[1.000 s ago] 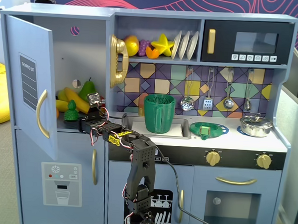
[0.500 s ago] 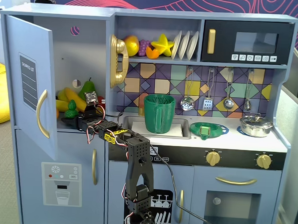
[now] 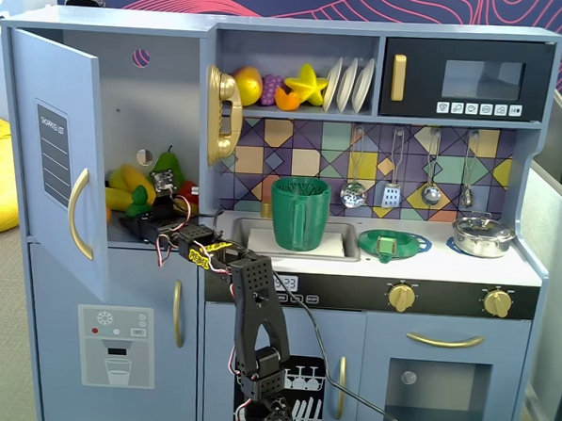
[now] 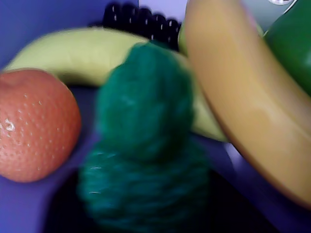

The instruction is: Pick up the green pineapple from the left cabinet and place it in the green recipient

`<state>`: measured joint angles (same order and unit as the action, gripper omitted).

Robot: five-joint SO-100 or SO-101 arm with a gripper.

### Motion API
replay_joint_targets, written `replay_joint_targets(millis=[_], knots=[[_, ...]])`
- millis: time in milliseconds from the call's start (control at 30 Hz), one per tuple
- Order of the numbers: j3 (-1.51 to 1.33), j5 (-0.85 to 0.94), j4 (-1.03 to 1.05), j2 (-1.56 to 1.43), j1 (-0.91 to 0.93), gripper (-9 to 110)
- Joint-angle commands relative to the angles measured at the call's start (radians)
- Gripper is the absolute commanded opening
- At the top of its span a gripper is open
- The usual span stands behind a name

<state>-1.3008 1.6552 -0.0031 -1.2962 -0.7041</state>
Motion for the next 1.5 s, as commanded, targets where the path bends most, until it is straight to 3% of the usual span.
replay_joint_targets(millis=[0,167,300,500,800,967,1133,1467], knots=[[0.066,0.028,-0.006,-0.021,0.0,0],[0.0,0.181,-0.035,-0.183,-0.02,0],[-0.218,0.275,0.026,-0.476,-0.061,0],[-0.497,0.272,0.172,-0.897,-0.094,0],[-0.555,0.204,0.383,-1.285,0.158,0],[-0.416,0.057,0.457,-1.241,0.477,0],[-0.235,-0.038,0.417,-1.003,0.73,0],[-0.032,-0.074,0.273,-0.595,0.793,0]])
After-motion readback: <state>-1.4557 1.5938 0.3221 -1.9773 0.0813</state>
